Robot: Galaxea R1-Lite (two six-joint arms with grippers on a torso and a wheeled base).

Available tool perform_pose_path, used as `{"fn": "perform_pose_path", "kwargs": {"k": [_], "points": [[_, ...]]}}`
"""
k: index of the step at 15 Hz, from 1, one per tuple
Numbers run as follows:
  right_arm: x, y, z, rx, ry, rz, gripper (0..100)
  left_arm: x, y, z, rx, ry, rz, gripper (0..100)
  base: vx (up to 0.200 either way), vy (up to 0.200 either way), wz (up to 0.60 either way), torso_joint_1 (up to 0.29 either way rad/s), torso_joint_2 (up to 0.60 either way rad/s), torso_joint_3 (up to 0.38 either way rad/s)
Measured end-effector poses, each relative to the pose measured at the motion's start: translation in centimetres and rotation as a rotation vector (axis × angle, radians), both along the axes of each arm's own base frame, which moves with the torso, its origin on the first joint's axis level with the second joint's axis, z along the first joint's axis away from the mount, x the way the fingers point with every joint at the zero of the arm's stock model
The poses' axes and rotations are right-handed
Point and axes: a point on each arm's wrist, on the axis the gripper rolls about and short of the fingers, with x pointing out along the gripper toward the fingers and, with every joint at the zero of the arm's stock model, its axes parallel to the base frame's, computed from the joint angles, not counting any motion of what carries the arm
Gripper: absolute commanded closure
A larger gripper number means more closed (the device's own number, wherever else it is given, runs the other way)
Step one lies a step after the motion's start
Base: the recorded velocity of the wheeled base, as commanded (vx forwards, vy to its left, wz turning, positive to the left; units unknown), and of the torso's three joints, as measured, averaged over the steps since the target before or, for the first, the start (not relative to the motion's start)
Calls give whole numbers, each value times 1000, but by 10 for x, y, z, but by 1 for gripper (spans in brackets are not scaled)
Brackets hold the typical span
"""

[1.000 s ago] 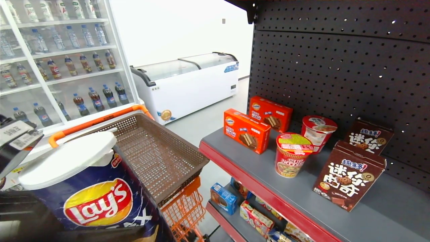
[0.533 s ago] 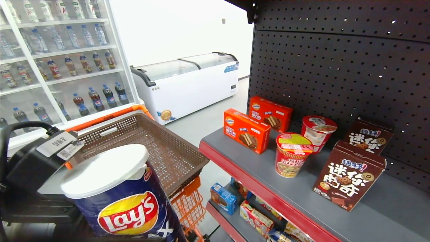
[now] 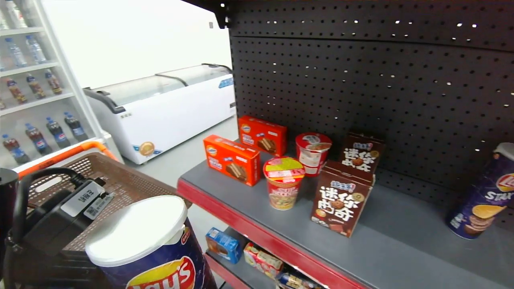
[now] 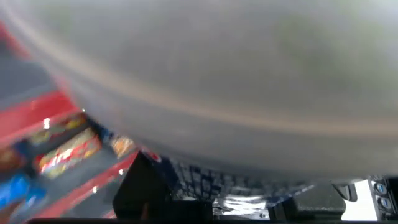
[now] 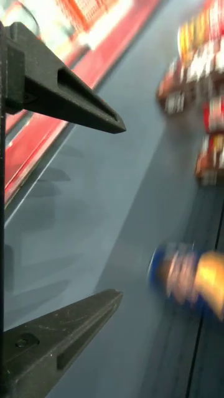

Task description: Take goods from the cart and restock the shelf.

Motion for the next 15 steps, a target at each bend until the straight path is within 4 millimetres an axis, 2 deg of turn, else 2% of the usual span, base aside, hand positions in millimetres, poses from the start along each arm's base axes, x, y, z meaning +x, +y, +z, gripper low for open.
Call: {"fn": "perform_pose_path", "kwargs": {"k": [10, 15], "points": [[0, 0, 0, 0, 0, 1, 0, 0, 0, -2, 4, 6, 3, 100, 0, 0, -600, 3, 2, 3], [0, 0, 0, 0, 1, 1, 0, 0, 1, -1, 3, 3, 5, 100, 0, 0, 0, 0, 0, 0]]}}
